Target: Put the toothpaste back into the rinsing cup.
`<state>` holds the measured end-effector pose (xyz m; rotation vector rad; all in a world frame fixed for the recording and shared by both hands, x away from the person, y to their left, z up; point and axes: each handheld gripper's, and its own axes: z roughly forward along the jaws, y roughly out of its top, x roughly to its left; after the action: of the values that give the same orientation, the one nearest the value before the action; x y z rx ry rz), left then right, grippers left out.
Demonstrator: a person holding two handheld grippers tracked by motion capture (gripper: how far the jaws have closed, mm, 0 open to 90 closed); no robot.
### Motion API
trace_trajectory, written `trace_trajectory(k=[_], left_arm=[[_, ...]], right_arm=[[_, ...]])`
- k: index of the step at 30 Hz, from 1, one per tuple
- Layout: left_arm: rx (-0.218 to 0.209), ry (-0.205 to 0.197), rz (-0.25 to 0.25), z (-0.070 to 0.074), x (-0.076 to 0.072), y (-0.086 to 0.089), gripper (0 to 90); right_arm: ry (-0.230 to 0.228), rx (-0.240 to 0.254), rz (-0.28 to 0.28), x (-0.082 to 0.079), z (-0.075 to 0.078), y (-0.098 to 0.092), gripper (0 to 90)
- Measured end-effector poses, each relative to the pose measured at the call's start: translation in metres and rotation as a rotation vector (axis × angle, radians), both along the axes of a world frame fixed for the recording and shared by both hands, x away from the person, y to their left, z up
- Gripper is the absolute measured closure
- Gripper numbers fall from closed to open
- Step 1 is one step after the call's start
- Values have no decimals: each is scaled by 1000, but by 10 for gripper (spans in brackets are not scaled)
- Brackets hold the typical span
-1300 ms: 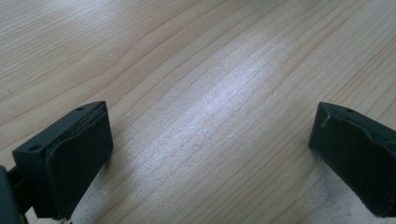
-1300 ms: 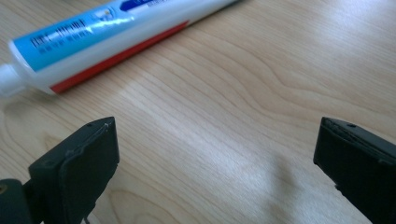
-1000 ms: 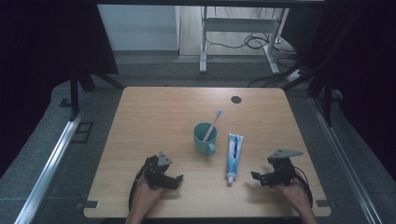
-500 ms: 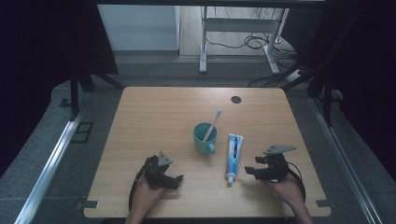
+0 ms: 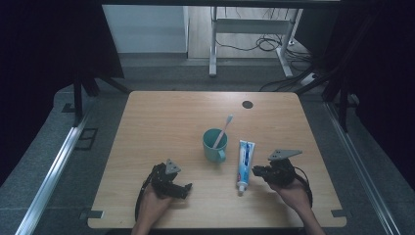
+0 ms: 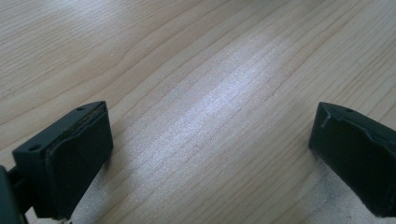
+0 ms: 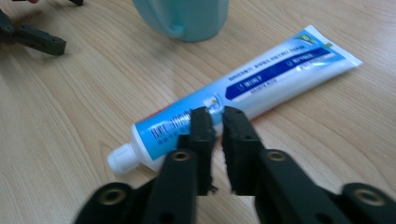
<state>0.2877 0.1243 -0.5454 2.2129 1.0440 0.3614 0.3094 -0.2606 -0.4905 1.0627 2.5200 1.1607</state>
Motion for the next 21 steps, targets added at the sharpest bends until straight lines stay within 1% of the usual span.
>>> trace_trajectory(k=[2, 7, 13, 21], left_arm=[[0, 0, 0, 0, 0, 0, 0], [0, 0, 1, 0, 0, 0, 0], [1, 0, 1, 0, 0, 0, 0], [1, 0, 1, 0, 0, 0, 0]], right_arm=[[1, -3, 8, 1, 1, 3, 890], [11, -9, 26, 3, 3, 13, 895], [22, -1, 61, 6, 2, 27, 895], [38, 7, 92, 10, -2, 44, 895]])
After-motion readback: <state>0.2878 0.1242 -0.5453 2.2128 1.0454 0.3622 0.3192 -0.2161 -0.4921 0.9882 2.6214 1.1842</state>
